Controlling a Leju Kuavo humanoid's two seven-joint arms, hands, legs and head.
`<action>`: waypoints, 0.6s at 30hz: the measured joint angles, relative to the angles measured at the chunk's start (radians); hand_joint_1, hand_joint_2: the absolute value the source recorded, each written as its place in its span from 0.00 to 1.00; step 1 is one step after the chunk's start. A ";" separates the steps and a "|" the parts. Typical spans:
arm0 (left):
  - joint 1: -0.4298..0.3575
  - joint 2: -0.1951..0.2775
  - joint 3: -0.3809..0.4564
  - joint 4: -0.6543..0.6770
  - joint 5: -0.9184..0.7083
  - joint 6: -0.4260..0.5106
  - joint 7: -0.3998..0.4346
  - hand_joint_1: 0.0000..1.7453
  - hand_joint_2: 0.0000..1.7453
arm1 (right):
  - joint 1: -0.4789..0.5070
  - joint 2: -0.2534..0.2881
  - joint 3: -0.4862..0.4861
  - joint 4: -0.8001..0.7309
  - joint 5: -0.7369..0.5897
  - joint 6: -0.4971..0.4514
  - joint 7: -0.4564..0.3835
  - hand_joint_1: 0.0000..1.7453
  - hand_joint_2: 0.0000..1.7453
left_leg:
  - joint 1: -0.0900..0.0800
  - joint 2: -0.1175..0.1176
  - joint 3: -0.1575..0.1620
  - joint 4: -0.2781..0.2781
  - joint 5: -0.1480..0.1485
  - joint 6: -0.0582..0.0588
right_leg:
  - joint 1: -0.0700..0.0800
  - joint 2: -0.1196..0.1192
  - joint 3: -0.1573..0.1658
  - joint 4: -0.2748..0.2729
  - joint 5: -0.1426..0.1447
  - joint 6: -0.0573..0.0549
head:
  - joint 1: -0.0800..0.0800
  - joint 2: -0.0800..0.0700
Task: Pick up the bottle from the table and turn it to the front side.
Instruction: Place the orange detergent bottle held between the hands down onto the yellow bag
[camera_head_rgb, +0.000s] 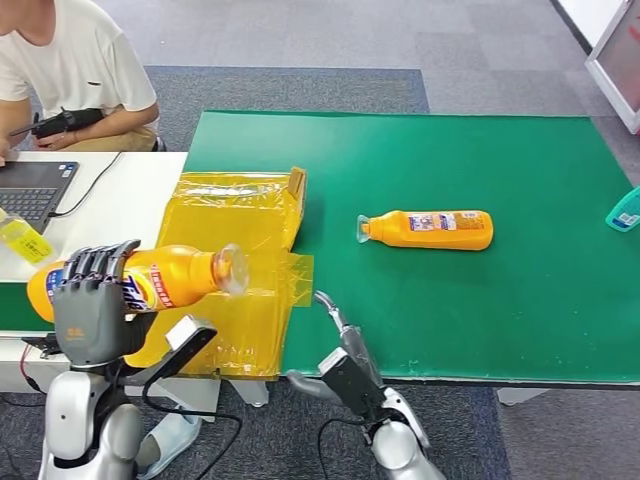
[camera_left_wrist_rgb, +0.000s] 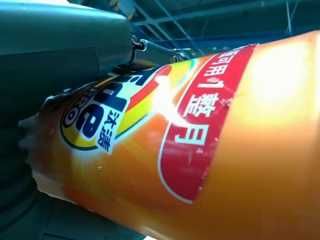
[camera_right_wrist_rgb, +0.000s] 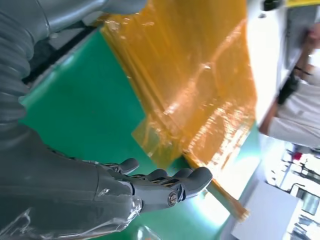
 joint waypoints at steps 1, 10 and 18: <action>-0.014 0.008 0.000 0.020 -0.029 -0.014 0.025 1.00 1.00 | 0.002 0.000 -0.001 -0.025 -0.007 0.003 -0.006 0.00 1.00 | 0.000 0.000 0.000 0.000 0.000 0.000 | 0.000 0.000 0.000 0.000 0.000 0.000 | 0.000 0.000; -0.120 0.147 -0.064 0.232 -0.081 -0.102 0.120 1.00 1.00 | 0.019 0.000 -0.017 -0.267 -0.053 0.056 -0.032 0.00 1.00 | 0.000 0.000 0.000 0.000 0.001 -0.001 | 0.000 0.001 0.000 0.000 0.001 -0.001 | 0.000 0.000; -0.176 0.204 -0.090 0.331 -0.082 -0.148 0.140 1.00 1.00 | 0.019 0.000 -0.020 -0.330 -0.047 0.066 -0.056 0.00 1.00 | 0.000 0.001 0.000 0.000 0.001 -0.001 | 0.000 0.001 -0.001 0.000 0.000 0.000 | 0.000 0.000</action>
